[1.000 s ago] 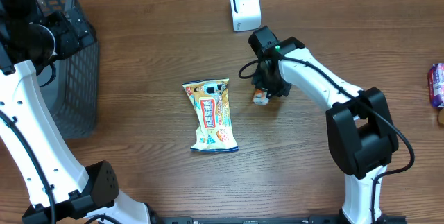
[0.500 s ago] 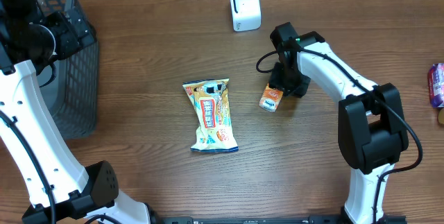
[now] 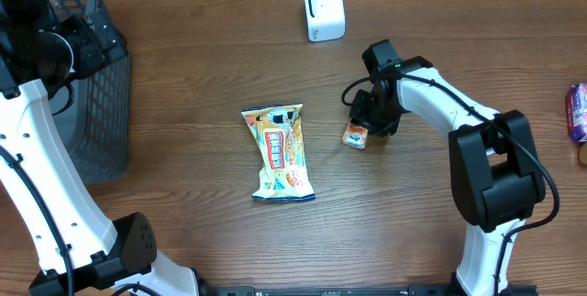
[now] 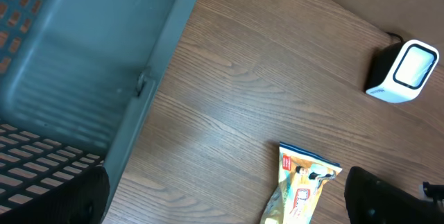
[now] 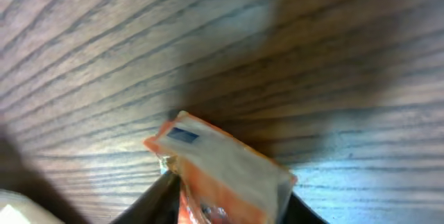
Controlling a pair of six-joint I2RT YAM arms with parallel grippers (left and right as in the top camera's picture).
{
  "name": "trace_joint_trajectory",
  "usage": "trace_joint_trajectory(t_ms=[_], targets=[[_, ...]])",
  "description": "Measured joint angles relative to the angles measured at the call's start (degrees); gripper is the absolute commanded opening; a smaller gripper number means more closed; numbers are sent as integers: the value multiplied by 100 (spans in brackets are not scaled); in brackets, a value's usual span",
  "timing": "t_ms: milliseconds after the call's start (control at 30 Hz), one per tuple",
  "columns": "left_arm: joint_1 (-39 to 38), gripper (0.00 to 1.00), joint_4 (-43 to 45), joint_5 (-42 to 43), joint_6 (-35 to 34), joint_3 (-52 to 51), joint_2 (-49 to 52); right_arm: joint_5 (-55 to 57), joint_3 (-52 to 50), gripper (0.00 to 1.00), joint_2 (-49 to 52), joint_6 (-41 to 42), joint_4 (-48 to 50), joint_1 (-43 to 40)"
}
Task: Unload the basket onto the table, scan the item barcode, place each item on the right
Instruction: 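Lift the orange box to the white scanner with the right gripper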
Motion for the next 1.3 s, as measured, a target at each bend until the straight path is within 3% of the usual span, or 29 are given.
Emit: trace_joint_trajectory(t_ms=[67, 133, 400, 700, 833, 1300], targets=[[0, 100, 0, 0, 0, 0, 0, -101, -7, 8, -15, 7, 4, -28], [0, 100, 0, 0, 0, 0, 0, -214, -4, 4, -24, -11, -20, -74], [0, 100, 0, 0, 0, 2, 0, -1453, 116, 4, 42, -457, -251, -450], [0, 100, 0, 0, 0, 0, 0, -5399, 293, 4, 52, -2070, -70, -693], [0, 100, 0, 2, 0, 0, 0, -6651, 304, 4, 52, -2527, -162, -588], [0, 100, 2, 0, 0, 0, 0, -7451, 304, 4, 52, -2841, -186, -468]])
